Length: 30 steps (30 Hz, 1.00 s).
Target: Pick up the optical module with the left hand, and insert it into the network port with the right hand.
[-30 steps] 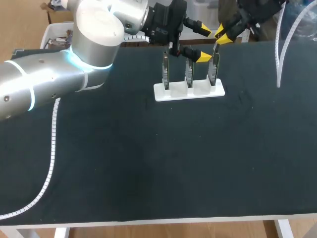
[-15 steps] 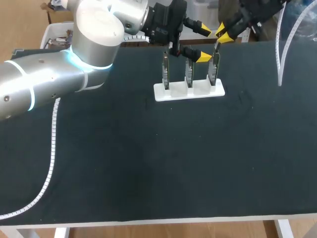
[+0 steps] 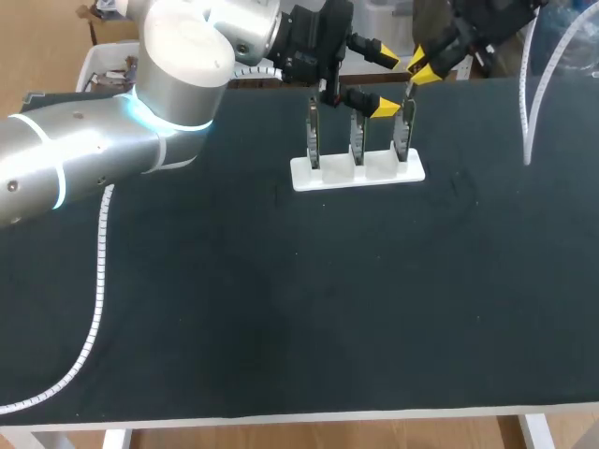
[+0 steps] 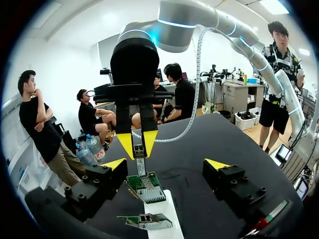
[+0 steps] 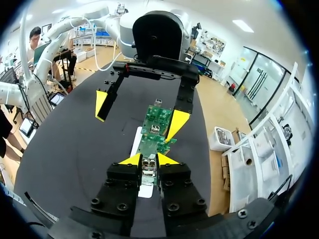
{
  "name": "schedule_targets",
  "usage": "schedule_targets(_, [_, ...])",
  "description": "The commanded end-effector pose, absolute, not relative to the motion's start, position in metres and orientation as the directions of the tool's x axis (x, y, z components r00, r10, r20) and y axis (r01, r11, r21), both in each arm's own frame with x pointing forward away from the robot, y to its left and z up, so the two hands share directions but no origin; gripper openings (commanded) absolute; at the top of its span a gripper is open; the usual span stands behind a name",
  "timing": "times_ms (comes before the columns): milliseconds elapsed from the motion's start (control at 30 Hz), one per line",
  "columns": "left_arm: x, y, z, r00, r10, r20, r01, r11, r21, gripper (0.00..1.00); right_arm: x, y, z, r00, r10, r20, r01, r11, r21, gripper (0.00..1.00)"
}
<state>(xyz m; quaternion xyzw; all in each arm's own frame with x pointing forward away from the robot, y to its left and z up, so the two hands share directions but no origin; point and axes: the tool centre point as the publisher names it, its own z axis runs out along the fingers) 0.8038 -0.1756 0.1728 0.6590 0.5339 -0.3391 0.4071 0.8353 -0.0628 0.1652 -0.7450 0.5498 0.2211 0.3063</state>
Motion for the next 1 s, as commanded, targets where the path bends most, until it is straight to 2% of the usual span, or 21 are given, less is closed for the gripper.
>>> schedule_targets(33, [0.804,-0.176,0.174,0.199,0.431,-0.88,0.98,-0.098,0.174,1.0,0.833,-0.065,0.164,0.294,-0.684,-0.667,-0.956,-0.203,-0.214,0.0])
schedule_targets(1000, [0.804,-0.176,0.174,0.199,0.431,-0.88,0.98,-0.098,0.174,1.0,0.831,-0.067,0.151,0.282,-0.692,-0.664,-0.959,-0.211,-0.187,0.0])
